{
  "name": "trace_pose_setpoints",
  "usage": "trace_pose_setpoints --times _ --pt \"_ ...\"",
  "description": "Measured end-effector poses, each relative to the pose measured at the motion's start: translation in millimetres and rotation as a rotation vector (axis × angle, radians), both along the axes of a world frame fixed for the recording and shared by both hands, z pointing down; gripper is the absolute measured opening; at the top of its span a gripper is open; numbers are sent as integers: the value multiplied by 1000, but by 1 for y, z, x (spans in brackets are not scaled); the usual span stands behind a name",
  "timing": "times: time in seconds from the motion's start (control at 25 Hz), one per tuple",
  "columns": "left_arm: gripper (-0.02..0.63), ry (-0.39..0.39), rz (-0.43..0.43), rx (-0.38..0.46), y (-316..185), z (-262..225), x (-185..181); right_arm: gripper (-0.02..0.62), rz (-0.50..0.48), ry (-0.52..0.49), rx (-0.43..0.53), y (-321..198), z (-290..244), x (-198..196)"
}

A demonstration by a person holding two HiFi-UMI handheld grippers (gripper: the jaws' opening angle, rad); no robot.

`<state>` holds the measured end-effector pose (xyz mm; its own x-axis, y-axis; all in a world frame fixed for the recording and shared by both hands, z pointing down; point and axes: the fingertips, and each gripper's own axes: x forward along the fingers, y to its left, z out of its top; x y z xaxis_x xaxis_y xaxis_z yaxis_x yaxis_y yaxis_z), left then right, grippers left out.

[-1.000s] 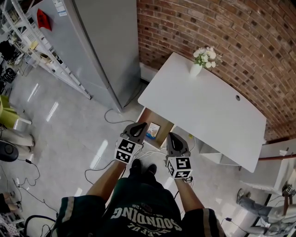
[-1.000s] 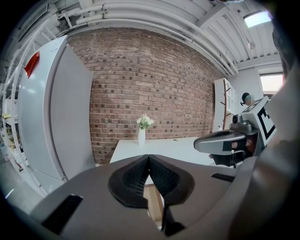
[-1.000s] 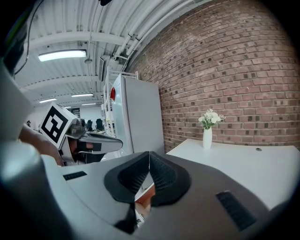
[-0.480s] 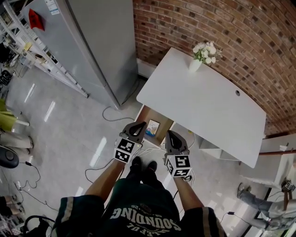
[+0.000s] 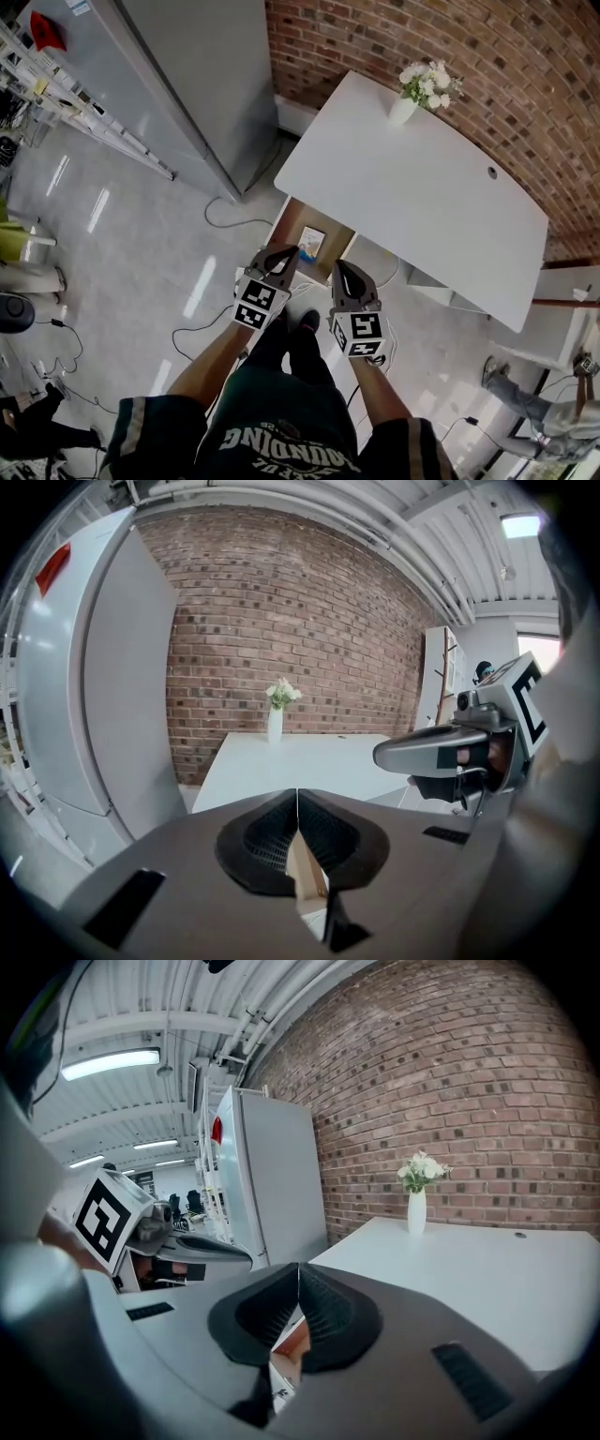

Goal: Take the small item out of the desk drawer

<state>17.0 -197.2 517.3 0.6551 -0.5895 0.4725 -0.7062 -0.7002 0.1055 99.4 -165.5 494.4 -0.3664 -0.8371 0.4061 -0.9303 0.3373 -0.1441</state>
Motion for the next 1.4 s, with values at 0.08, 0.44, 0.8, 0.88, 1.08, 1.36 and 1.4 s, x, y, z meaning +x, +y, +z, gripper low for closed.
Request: trace_pose_setpoints --times 0.08,0.44,0.8,0.88,1.08,1.36,1.4 --pt "17 -9 6 -9 4 8 -1 25 0 -8 -10 2 8 -2" --pt "17 -26 1 -58 3 46 0 25 7 -2 -36 -5 40 2" --pt "17 -45 27 -116 3 103 12 25 -20 21 -51 -12 82 4" --pt "17 -48 33 -130 2 116 14 25 -11 12 -67 -12 95 3" --pt "17 -50 51 -168 0 148 21 25 3 -5 -111 -7 124 2" --pt "18 -71 49 -198 -11 181 28 25 6 -9 -136 -9 147 2" --pt "20 -74 47 -204 -12 185 28 25 8 -10 -138 -10 150 2"
